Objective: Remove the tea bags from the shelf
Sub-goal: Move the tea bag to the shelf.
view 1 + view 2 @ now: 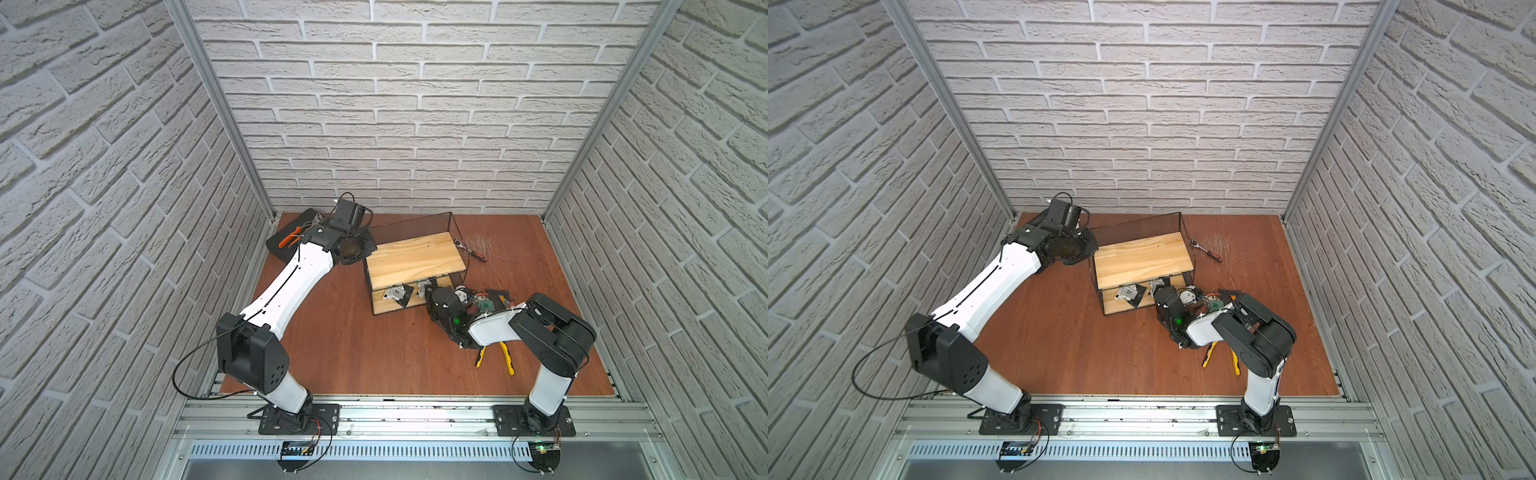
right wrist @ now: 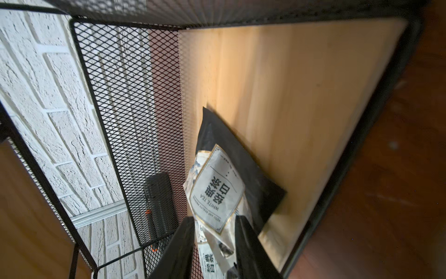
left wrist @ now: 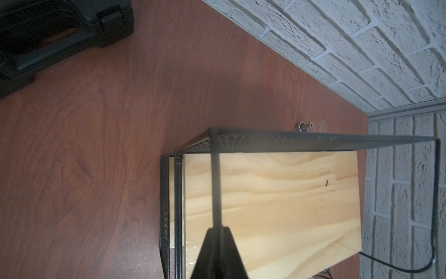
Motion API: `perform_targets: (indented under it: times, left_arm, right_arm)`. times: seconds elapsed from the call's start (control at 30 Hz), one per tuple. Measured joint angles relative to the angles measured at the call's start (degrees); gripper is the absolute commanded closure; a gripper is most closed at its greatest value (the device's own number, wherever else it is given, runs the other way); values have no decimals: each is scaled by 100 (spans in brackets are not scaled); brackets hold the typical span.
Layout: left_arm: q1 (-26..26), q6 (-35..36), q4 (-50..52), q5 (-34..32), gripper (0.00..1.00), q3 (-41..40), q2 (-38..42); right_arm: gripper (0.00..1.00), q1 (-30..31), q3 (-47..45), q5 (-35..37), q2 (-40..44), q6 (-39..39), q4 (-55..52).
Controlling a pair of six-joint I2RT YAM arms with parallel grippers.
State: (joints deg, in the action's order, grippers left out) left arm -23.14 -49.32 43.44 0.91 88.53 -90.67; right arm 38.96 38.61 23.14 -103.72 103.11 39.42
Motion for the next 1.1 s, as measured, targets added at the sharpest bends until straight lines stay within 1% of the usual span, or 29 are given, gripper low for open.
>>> perform_targets:
  times: [0.17, 0.33, 0.47, 0.6, 0.87, 1.1]
  left_arm:
    - [195, 98, 11, 46, 92, 24, -26]
    - [328, 328, 70, 151, 91, 166, -138]
    - [378, 485, 116, 238, 82, 282, -234]
    - [433, 599, 118, 332, 80, 304, -262]
    - [518, 669, 118, 437, 79, 334, -275]
    - [549, 719, 120, 455, 79, 378, -275]
  right_arm:
    - [66, -2, 310, -2, 0, 15, -168]
    - [66, -63, 485, 146, -26, 55, -332]
    - [66, -76, 702, 284, -398, 160, -330]
    - [67, -87, 1036, 282, -815, 229, -448]
    - [67, -2, 1211, 247, -708, 514, -1088]
    - [67, 127, 925, 249, -402, 706, -1307]
